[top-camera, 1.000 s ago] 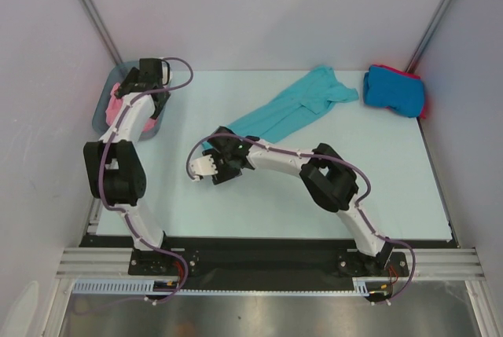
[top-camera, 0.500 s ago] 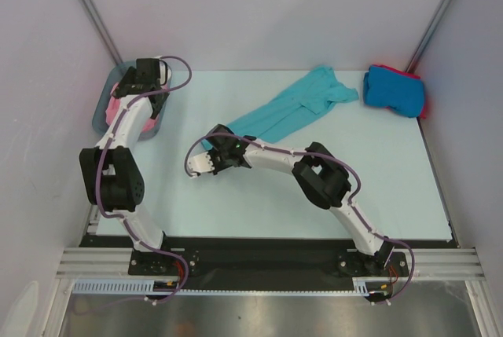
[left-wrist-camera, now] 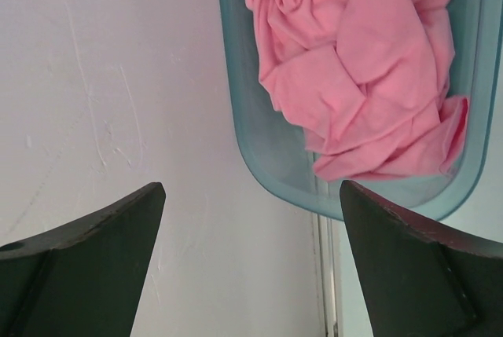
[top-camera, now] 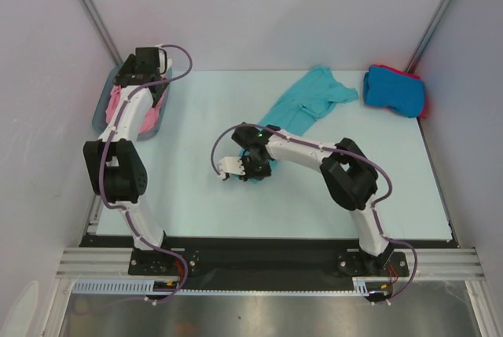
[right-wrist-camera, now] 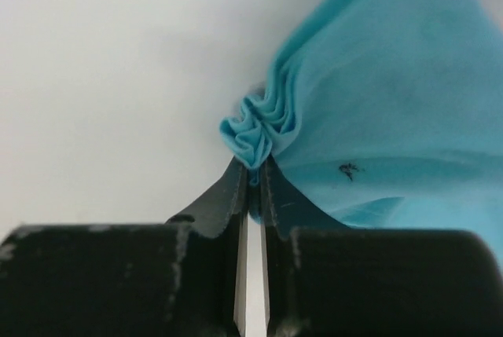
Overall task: Fold and stack the t-shirts
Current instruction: Fold the tshirt
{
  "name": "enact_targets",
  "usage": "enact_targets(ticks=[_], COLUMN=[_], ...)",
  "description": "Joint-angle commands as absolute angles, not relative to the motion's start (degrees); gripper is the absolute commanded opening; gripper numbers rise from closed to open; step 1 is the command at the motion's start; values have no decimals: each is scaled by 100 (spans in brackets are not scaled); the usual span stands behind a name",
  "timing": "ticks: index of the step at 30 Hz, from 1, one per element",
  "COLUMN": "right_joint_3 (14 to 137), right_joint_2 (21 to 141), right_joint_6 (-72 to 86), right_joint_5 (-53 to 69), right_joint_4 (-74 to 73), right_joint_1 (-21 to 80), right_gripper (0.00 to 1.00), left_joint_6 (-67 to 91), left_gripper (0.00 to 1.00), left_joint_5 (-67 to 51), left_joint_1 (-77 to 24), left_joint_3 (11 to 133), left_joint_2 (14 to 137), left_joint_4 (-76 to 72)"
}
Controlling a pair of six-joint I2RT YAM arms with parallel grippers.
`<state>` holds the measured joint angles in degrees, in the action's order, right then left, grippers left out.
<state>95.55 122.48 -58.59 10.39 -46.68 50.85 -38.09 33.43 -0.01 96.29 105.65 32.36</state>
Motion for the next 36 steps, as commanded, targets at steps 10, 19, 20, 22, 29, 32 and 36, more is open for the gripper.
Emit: enact_targets(ticks=[10, 19, 20, 22, 29, 32, 36], right_joint_3=[7569, 6171, 6005, 5828, 5283, 5107, 5036], right_joint_2=[10521, 9352, 9265, 9036, 8333, 8200, 8148], right_joint_6=[-5159, -4703, -4667, -4684, -4816, -4782, -4667], right_joint_5=[1072, 818, 756, 686, 247, 194, 202], right_joint_4=[-6310, -6258, -6258, -6240, -5933, -5784, -5704], right_joint_1=[4176, 3665, 3639, 3508, 3016, 2936, 2927], right_gripper=[0, 0, 0, 0, 0, 0, 0], left_joint_6=[-4368, -4131, -4079, -3833, -2550, -1891, -900], left_gripper=[100, 100, 100, 100, 100, 100, 100], left_joint_5=[2892, 1425, 1302, 618, -1343, -2300, -3566], left_joint_1=[-676, -1862, -1959, -2205, -2373, -2356, -2215], left_joint_3=[11644, 13156, 13410, 13570, 13614, 13632, 13553], left_joint_2=[11644, 12857, 13137, 13358, 13807, 13895, 14045], left_joint_4=[3858, 4807, 4999, 5228, 5335, 5151, 4730])
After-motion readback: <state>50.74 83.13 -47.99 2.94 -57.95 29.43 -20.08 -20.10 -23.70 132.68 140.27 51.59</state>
